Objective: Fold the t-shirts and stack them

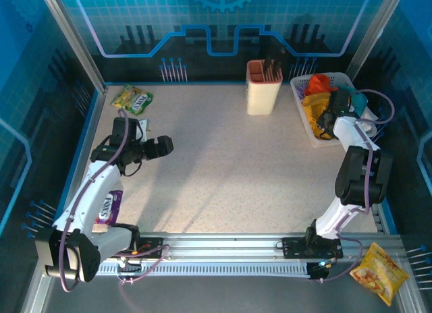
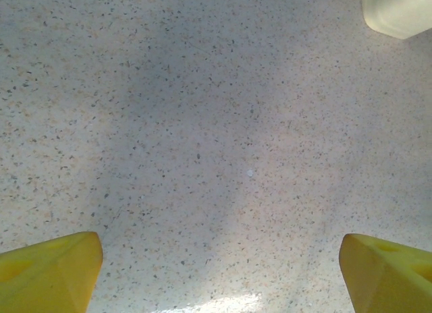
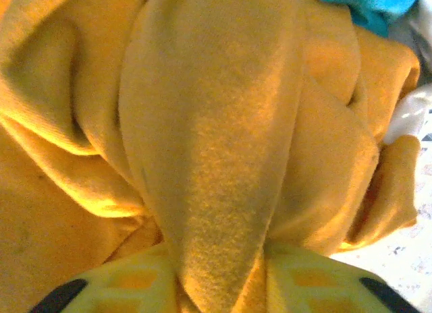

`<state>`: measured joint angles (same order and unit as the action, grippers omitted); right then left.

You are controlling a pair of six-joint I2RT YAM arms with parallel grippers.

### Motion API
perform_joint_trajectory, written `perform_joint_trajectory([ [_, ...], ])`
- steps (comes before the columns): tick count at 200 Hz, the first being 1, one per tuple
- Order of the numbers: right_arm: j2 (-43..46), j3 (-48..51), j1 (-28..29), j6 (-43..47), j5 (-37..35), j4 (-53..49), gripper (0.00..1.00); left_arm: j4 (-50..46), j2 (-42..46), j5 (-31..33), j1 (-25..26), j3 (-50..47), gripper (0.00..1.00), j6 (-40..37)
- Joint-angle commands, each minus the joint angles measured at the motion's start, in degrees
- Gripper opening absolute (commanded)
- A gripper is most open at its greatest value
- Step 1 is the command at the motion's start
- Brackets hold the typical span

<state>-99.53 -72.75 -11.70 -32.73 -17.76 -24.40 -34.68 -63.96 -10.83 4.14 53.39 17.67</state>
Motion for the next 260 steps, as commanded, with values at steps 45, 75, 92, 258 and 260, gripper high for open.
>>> perform_joint_trajectory([
  [45,12.08,4.28,-0.10,1.16,2.29,4.36,0.06,0.95,0.31,-0.68,0.25,-0.82,0.92,2.01],
  [75,21.25,7.58,0.99,1.09,-0.59,7.43,0.05,2.01,0.18,-1.70,0.25,-0.91,0.93,2.41],
  [92,25.85,9.45,1.76,1.35,-1.22,9.45,0.04,2.41,-0.18,-2.52,0.25,-0.91,0.93,2.73],
  [258,51.18,11.86,36.59,18.62,-11.94,8.98,0.00,7.61,-3.18,-11.77,0.26,-1.79,0.93,8.80],
  [260,51.19,11.74,37.39,18.92,-12.32,8.94,0.00,7.54,-3.18,-11.89,0.25,-1.75,0.93,8.85],
])
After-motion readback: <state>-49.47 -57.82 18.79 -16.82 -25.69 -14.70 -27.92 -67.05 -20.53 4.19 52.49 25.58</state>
